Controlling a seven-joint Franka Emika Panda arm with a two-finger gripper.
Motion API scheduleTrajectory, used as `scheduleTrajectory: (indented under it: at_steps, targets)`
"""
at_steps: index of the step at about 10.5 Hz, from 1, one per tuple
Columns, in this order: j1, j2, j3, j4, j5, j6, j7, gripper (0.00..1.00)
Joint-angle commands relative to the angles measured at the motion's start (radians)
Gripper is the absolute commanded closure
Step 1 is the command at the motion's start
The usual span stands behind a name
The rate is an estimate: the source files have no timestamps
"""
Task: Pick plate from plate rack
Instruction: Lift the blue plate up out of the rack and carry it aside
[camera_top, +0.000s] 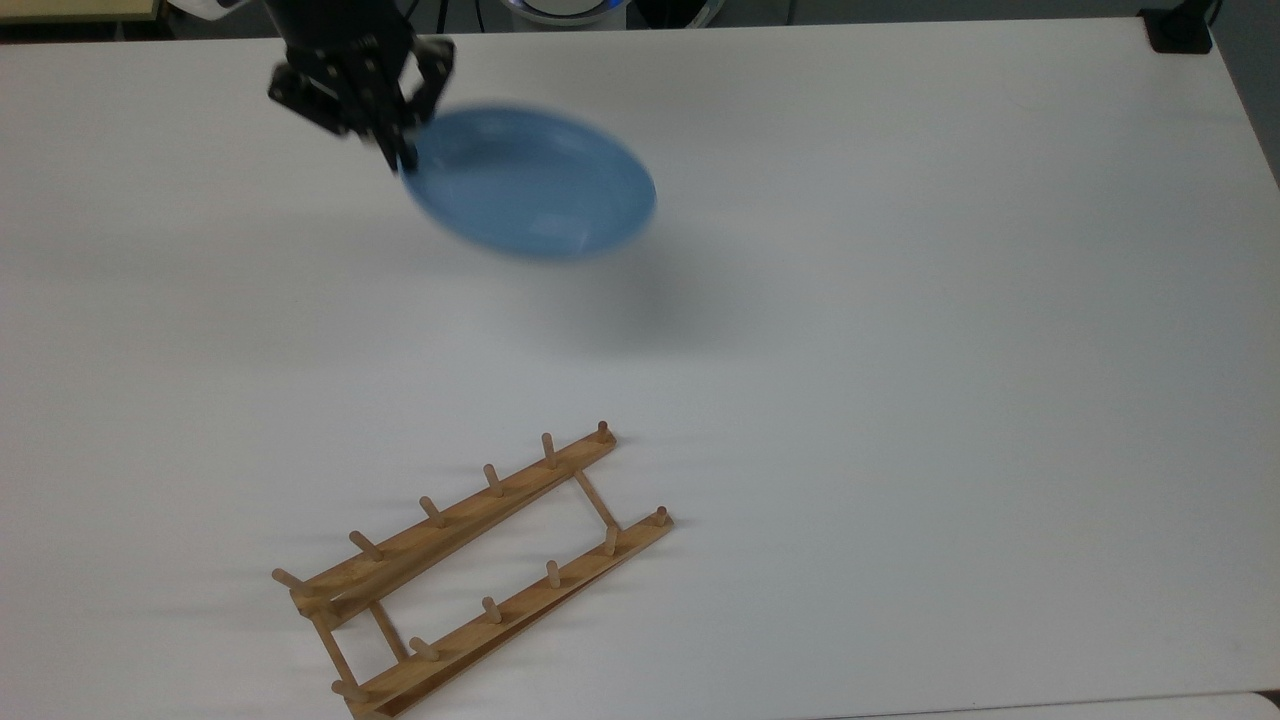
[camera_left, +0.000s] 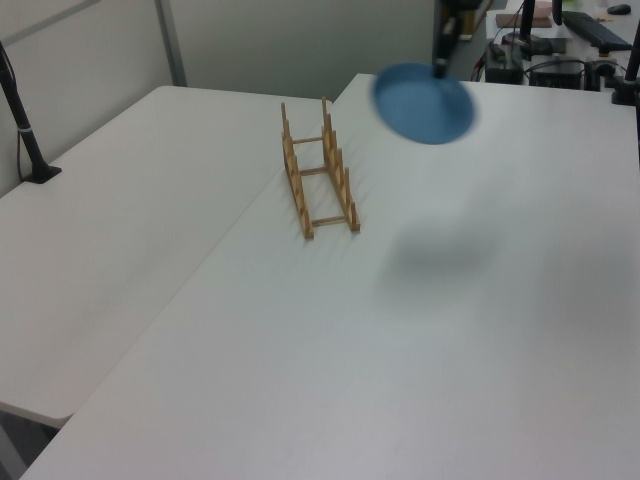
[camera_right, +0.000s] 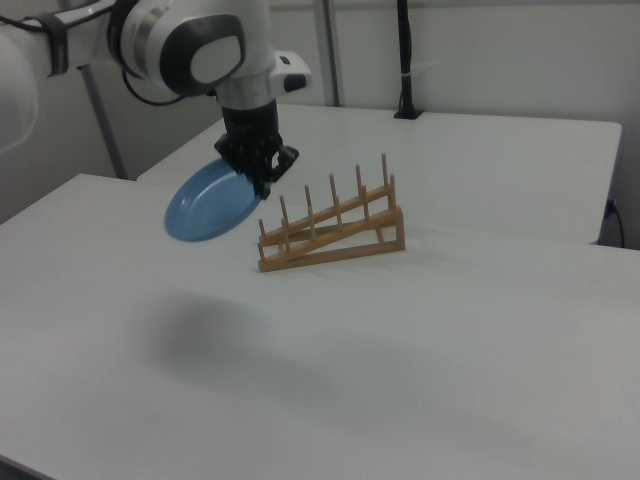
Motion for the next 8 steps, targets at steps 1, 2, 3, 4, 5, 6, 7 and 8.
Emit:
scheduleTrajectory:
  at_steps: [1, 2, 3, 4, 5, 6, 7, 8]
  targets:
    - [-0.065, 0.015, -0.018, -0.007, 0.007, -0.269, -0.266, 1.00]
    - [-0.074, 0.024, -0.018, -0.038, -0.012, -0.274, -0.304, 1.00]
    - [-0.082, 0.041, -0.018, -0.067, -0.033, -0.271, -0.326, 1.00]
    - [-0.088, 0.072, -0.018, -0.072, -0.046, -0.265, -0.340, 1.00]
    - [-0.096, 0.110, -0.018, -0.072, -0.047, -0.248, -0.349, 1.00]
    - [-0.100, 0.132, -0.018, -0.098, -0.049, -0.196, -0.349, 1.00]
    - [-0.103, 0.147, -0.018, -0.127, -0.049, -0.130, -0.349, 1.00]
    - [-0.113, 0.165, -0.018, -0.152, -0.050, -0.084, -0.349, 1.00]
